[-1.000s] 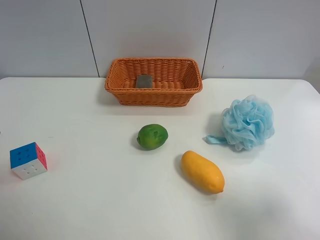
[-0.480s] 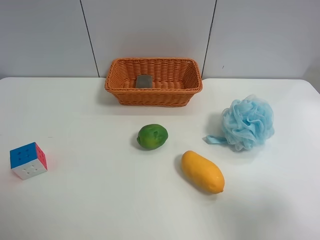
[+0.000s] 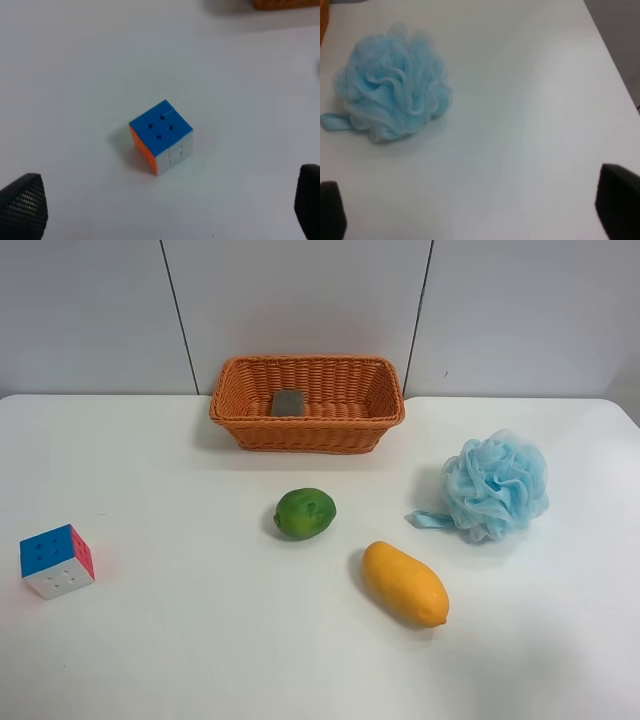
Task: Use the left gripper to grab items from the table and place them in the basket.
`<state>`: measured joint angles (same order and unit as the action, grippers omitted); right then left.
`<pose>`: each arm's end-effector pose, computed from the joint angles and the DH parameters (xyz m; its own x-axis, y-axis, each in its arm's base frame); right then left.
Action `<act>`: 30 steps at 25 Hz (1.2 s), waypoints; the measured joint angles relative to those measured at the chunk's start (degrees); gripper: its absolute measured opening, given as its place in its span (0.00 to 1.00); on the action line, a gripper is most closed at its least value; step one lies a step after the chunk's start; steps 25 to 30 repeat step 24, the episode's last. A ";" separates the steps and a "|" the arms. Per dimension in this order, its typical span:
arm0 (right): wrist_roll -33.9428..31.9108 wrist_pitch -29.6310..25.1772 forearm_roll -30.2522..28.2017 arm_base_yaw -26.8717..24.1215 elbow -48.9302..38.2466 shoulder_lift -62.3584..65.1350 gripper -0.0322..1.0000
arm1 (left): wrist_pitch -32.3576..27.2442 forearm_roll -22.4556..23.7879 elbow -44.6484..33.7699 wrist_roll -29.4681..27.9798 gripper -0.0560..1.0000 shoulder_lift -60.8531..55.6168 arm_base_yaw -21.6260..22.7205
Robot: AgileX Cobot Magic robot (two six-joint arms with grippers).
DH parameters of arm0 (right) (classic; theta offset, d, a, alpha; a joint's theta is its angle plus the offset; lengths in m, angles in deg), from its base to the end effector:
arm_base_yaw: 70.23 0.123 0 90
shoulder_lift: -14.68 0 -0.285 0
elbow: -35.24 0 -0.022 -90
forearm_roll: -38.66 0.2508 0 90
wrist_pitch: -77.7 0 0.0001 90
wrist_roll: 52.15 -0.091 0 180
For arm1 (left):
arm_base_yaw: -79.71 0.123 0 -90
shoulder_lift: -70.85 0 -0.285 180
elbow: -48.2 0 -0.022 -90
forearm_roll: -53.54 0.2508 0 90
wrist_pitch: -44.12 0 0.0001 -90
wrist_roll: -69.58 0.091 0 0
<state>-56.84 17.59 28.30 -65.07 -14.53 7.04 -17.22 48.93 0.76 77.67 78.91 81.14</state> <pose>-0.0018 -0.0144 0.2735 -0.4543 -0.0499 -0.8894 0.0453 0.9958 -0.0791 -0.0068 -0.0066 0.2822 -0.4439 0.0911 -0.8914 0.0839 0.9947 0.0598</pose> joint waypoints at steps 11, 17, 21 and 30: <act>0.00 0.00 0.03 0.00 0.00 0.00 0.99 | -0.06 -0.52 0.00 0.83 0.99 -0.59 0.32; 0.00 0.00 0.03 0.00 0.00 0.00 0.99 | -0.06 -0.57 0.00 0.83 0.99 -0.59 0.32; 0.00 0.00 0.03 0.00 0.00 0.00 0.99 | -0.06 -0.57 0.00 0.83 0.99 -0.59 0.32; 0.00 0.00 0.03 0.00 0.00 0.00 0.99 | -0.06 -0.57 0.00 0.83 0.99 -0.59 0.32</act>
